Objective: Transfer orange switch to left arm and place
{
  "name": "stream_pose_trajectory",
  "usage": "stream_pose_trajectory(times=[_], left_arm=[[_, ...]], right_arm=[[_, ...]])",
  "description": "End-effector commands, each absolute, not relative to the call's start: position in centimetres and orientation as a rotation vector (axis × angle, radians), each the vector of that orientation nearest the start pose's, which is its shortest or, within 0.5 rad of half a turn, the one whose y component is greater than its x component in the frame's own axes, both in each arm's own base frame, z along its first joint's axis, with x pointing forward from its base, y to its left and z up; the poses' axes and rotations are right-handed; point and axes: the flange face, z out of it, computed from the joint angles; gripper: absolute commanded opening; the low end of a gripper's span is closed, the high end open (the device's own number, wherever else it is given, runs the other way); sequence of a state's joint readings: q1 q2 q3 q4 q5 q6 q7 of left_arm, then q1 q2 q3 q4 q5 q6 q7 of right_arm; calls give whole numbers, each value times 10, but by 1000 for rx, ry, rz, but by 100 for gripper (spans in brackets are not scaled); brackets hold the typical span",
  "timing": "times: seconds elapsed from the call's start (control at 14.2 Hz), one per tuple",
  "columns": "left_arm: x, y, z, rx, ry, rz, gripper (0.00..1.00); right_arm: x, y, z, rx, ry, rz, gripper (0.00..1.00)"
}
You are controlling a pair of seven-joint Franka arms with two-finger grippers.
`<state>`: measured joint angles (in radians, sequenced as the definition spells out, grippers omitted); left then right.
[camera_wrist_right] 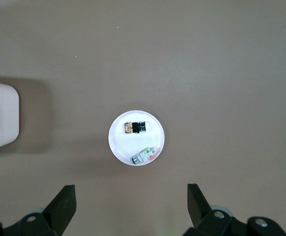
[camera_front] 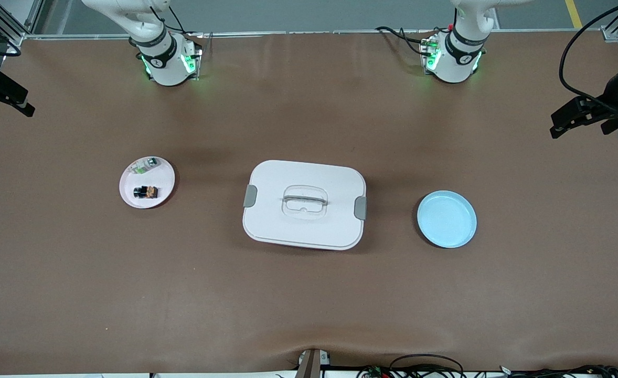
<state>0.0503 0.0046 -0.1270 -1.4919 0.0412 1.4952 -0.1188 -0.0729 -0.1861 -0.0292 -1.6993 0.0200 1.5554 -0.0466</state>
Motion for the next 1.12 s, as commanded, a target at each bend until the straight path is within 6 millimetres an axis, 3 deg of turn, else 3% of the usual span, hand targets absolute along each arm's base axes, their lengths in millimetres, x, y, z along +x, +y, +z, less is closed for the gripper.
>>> stream_pose_trajectory(times=[0.0, 0.28, 0.56, 0.7, 0.84, 1.05], left_arm=[[542, -40, 656, -3108, -38, 5, 100], [541, -42, 654, -3107, -31, 21, 100], [541, -42, 653, -3107, -31, 24, 100], [541, -42, 653, -3105, -31, 24, 100], [541, -42, 652, -3104, -31, 26, 100], [541, -42, 652, -3104, -31, 26, 100]], right_arm=[[492, -50, 663, -3126, 85, -62, 100], [492, -45, 661, -3124, 75, -52, 100], [494, -37, 642, -3126, 49, 92, 100], [499, -33, 618, -3115, 44, 235, 100], [514, -27, 580, -3101, 33, 342, 100], [522, -25, 529, -3095, 28, 369, 100]])
